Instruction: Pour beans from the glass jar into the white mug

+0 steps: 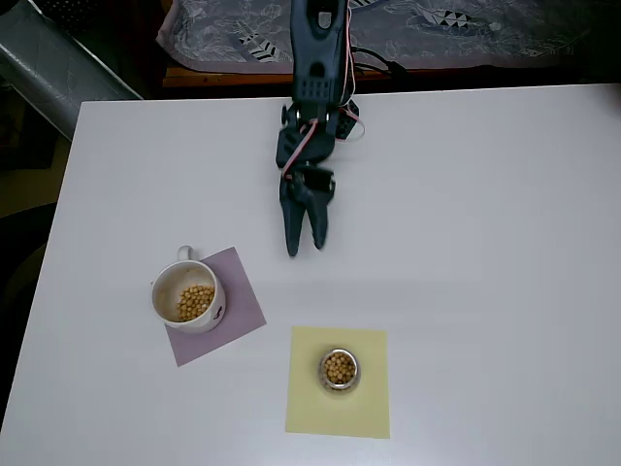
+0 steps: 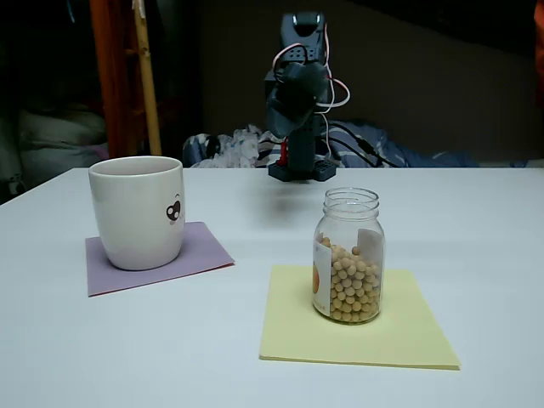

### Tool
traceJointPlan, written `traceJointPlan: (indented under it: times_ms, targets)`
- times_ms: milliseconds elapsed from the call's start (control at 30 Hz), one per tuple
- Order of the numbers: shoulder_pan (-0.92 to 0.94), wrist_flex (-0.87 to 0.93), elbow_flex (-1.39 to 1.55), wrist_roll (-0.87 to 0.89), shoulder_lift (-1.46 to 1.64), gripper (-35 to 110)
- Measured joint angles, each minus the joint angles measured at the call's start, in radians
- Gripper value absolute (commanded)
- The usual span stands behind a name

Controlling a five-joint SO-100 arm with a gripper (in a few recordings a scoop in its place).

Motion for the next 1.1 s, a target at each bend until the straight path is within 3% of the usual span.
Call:
traceJointPlan:
  times_ms: [200,500,633,1100]
  targets:
    - [0.000,0.511,0.110,0.212,0.499,27]
    - [-0.003,1.005,0.245,0.405,0.896,11]
    - [-0.011,1.032,0.249,0.440,0.896,0]
    - [-0.028,1.049,0.250,0.425,0.896,0]
